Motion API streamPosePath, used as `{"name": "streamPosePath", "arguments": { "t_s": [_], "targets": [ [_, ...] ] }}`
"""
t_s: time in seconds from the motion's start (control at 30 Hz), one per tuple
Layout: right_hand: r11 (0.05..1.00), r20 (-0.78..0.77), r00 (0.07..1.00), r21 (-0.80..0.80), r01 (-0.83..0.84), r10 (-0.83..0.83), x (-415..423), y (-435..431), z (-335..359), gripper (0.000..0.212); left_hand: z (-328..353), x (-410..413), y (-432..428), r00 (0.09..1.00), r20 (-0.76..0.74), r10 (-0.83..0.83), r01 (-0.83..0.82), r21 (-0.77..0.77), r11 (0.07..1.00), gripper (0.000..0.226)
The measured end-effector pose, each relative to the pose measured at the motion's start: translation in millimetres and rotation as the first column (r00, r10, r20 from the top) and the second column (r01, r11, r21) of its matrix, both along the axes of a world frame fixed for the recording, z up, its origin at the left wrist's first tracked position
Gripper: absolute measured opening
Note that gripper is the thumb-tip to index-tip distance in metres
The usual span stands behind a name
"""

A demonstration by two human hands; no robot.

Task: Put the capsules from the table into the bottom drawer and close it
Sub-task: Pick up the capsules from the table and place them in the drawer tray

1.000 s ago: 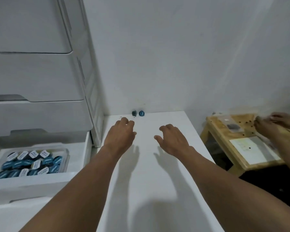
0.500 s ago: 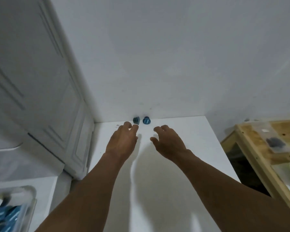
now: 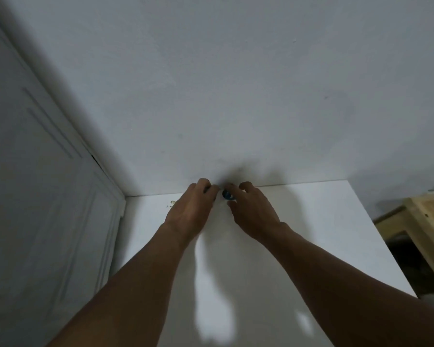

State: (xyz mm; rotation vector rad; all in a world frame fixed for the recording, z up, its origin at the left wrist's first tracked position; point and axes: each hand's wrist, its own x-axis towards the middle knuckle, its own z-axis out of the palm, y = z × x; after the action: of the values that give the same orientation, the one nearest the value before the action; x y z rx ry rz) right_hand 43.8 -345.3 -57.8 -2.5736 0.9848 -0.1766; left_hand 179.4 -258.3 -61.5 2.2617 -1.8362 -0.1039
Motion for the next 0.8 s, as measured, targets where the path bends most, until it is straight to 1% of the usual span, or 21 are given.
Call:
{"name": "streamPosePath", "arguments": {
  "t_s": [0.03,0.07,0.1,0.13,0.17,0.33,0.4,0.5,0.63,0.8],
  "targets": [
    [1.0,0.013,1.0,0.0,-0.003,0.003,1.8,-2.0,-3.0,0.03,-5.1,2.0,-2.6,1.0,-0.021,-0.009,0.009,0.017,1.0,0.032],
    [1.0,0.027,1.0,-0.002,-0.003,0.003,3.4,-3.6,-5.6,0.029,-4.4,2.5,-3.8,0.995,-0.096,0.039,-0.034,0.049,0.998,0.027],
    [1.0,0.038,0.999,-0.004,0.0,0.0,4.9,-4.8,-7.9,0.028,-6.0,3.5,-4.4,0.991,-0.117,0.066,-0.057,0.075,0.996,0.022],
    [1.0,0.048,0.999,-0.006,0.005,-0.005,5.5,-5.3,-9.7,0.028,-8.1,4.7,-5.2,0.991,-0.109,0.079,-0.074,0.05,0.996,0.022],
    [1.0,0.056,0.998,-0.007,0.012,-0.011,5.9,-5.7,-11.3,0.026,-8.5,4.7,-4.2,0.986,-0.139,0.092,-0.088,0.036,0.996,0.022],
    [0.997,0.039,0.998,-0.045,0.056,-0.054,3.4,-7.7,-13.7,0.02,-10.1,-1.3,-7.2,0.983,-0.135,0.126,-0.126,0.007,0.992,0.024],
    [0.996,0.052,0.996,-0.03,0.08,-0.078,2.3,-6.9,-11.4,0.019,-8.5,-6.5,-4.7,0.979,-0.139,0.148,-0.15,-0.005,0.989,0.024],
    [0.997,0.047,0.996,0.0,0.078,-0.077,0.0,-2.4,-6.7,0.014,-2.2,-16.7,1.5,0.979,-0.093,0.18,-0.177,0.039,0.983,0.022],
    [0.994,0.012,0.995,0.029,0.103,-0.104,-10.9,7.6,1.4,0.013,12.5,-33.4,12.6,0.961,-0.118,0.249,-0.236,0.113,0.965,0.027],
    [0.995,-0.046,0.994,0.002,0.095,-0.095,-32.9,26.6,22.0,0.02,36.5,-53.0,32.0,0.948,-0.113,0.298,-0.276,0.174,0.945,0.014]
  ]
}}
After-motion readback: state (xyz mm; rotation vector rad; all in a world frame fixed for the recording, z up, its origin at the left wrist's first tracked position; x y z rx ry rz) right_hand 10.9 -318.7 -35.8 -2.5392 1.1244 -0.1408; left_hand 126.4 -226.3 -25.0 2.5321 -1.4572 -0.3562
